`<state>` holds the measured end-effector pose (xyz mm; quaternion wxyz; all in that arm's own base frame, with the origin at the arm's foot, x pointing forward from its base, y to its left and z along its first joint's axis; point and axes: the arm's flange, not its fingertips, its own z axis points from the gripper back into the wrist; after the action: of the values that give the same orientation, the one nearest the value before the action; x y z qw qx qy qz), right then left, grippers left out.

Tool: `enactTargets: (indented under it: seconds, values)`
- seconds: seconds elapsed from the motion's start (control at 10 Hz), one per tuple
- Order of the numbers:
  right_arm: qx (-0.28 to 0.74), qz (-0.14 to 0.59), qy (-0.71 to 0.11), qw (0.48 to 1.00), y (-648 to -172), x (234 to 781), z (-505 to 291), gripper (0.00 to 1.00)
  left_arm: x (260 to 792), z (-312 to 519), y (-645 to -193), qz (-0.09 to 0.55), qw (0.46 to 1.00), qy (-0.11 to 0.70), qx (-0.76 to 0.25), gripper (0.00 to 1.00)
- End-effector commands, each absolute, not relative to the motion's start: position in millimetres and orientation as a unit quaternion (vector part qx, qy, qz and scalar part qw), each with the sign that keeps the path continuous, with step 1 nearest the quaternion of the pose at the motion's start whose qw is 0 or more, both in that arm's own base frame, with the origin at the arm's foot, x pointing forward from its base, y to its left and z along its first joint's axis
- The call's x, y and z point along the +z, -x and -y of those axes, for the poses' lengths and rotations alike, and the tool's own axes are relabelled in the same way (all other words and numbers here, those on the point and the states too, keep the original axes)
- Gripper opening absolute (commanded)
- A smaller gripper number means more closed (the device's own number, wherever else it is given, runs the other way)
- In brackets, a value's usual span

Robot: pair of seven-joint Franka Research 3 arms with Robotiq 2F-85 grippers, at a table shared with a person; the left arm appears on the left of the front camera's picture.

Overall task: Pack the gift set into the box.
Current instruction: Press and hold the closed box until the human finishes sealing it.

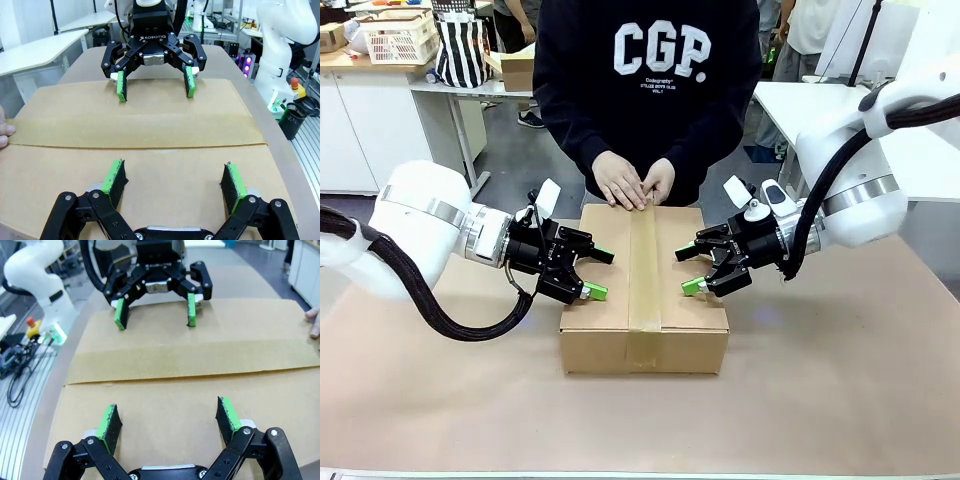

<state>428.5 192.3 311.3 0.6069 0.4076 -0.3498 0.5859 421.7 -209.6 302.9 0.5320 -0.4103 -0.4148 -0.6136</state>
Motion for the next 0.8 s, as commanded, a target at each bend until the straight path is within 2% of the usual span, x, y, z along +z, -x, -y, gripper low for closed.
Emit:
enactTargets:
  seconds: [0.0, 0.7]
  values:
    - [0.583, 0.349, -0.408, 0.610, -427.9, 308.7, -191.4, 1.00, 300.7, 209.4, -420.9, 0.413, 0.534, 0.411, -0.613, 1.00]
    - [0.583, 0.349, -0.408, 0.610, -427.9, 308.7, -191.4, 1.00, 300.7, 209.4, -420.9, 0.413, 0.534, 0.411, -0.613, 1.00]
